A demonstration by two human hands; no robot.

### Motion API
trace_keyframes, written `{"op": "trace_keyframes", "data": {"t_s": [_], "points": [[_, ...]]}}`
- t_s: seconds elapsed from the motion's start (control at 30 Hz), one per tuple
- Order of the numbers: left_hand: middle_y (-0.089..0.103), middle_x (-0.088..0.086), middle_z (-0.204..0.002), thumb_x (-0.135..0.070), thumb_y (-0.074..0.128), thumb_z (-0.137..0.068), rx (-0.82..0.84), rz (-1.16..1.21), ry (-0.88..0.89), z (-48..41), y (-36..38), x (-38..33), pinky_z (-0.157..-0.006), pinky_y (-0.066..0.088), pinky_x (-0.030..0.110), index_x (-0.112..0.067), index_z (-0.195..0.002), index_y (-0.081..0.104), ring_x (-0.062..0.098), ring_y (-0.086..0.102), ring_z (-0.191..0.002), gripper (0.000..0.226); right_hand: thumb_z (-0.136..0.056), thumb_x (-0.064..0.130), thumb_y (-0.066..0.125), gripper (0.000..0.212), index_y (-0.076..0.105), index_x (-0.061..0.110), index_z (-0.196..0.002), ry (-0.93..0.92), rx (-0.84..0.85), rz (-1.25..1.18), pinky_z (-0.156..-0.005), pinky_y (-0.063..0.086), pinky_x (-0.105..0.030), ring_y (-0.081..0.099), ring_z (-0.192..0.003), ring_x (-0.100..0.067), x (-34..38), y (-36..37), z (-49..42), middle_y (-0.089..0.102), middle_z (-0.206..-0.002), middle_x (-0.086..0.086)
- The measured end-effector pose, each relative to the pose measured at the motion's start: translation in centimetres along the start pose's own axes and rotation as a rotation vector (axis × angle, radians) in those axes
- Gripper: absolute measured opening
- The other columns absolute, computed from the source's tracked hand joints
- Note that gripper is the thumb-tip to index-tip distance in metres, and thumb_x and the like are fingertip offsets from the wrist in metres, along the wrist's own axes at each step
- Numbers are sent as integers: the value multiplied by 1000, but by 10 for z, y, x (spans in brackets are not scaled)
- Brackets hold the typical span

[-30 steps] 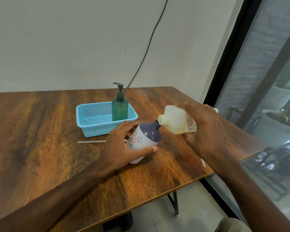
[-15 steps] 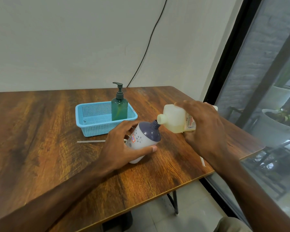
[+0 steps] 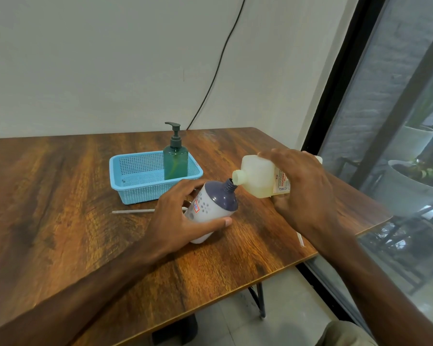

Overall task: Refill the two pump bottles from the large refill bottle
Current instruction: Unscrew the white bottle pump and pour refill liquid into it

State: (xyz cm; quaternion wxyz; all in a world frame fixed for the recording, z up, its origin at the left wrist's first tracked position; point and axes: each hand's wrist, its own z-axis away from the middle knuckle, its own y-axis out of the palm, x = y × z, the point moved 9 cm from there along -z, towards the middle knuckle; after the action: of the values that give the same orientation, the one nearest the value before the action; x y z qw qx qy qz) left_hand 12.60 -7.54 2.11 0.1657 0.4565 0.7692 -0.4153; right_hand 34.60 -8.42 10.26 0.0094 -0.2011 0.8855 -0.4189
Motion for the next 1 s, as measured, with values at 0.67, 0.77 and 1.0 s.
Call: {"op": "trace_keyframes", "data": {"t_s": [0.67,0.77,1.0], "points": [[59,-32,-126,-69,89,-62,4,18,-2,0,5,10,-87,57,24,-49,-131,54,-7,57,-118,80,-62,15,93,84,57,26,-137,-20,-33,-23,-109,36,-53,49,-131,-29,-2,-3,4,60,-139,-4],[60,-30,-127,-70,89,-62,7,21,-6,0,6,12,-87,58,26,-48,-131,54,-6,58,-118,80,-62,15,93,85,57,25,-137,-23,-37,-18,-110,35,-52,49,-131,-29,-1,-3,4,60,-138,-5],[56,-36,-124,-67,89,-62,15,21,-6,0,6,12,-86,52,17,-49,-130,52,-9,56,-119,79,-60,14,94,86,56,25,-137,-24,-37,-15,-107,38,-55,50,-131,-31,-1,-4,4,60,-138,-6]]}}
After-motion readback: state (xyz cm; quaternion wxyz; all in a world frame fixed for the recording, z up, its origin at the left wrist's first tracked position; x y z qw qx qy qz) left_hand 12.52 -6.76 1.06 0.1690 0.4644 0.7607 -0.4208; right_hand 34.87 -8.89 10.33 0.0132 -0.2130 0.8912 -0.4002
